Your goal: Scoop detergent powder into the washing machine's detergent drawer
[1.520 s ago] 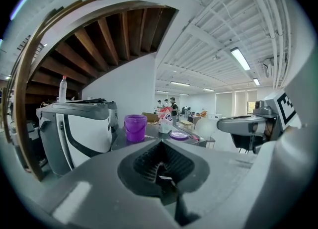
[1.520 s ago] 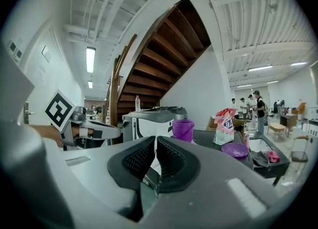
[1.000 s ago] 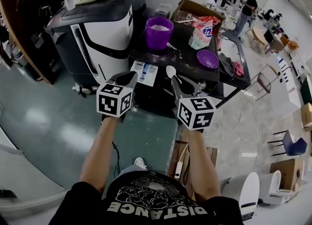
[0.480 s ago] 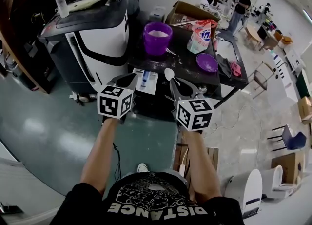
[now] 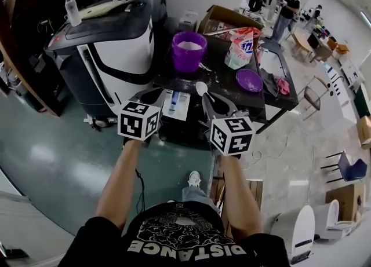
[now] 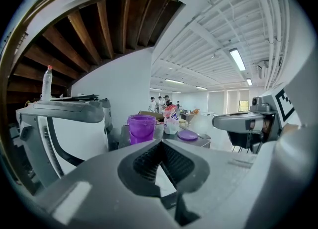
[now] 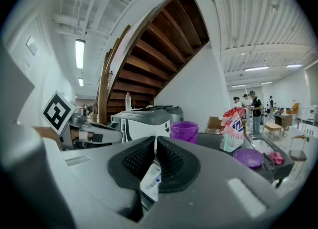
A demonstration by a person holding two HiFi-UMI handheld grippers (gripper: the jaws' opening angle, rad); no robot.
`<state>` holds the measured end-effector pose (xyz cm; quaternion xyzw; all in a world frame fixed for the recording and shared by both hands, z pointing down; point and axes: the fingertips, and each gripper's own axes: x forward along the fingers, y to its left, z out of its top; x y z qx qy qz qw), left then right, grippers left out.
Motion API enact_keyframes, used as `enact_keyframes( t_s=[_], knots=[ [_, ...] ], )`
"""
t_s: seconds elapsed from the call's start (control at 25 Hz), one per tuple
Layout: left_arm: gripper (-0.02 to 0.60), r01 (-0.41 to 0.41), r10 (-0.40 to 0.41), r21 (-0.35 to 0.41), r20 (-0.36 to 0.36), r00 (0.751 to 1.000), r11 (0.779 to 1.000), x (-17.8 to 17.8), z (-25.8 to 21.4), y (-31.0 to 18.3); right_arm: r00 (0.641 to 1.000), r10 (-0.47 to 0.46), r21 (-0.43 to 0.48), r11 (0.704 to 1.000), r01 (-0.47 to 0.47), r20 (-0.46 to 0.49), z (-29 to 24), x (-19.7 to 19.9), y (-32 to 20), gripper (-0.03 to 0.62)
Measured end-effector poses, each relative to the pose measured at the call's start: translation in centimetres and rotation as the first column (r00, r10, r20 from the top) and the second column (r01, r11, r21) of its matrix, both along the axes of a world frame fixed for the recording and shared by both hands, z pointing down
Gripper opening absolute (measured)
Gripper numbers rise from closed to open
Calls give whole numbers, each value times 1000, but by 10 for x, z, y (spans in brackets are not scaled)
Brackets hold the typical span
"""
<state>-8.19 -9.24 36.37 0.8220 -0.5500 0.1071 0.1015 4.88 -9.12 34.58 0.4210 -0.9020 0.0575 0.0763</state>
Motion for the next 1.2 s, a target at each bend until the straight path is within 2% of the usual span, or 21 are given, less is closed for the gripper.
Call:
enact_keyframes(
  t_s=[0.48, 0.88, 1.2],
  knots=[
    [0, 30, -30, 11, 19, 999, 999, 0, 0, -69, 999, -42, 21, 999, 42, 4, 0, -2, -74, 37],
    [0, 96, -96, -10, 29, 995, 995, 4, 1, -147, 994, -112, 18, 994, 112, 8, -5, 3, -162, 37],
    [0, 175, -174, -33, 29, 984, 984, 4, 11, -190, 982, -187, 9, 982, 188, -3, -1, 6, -216, 37]
  ],
)
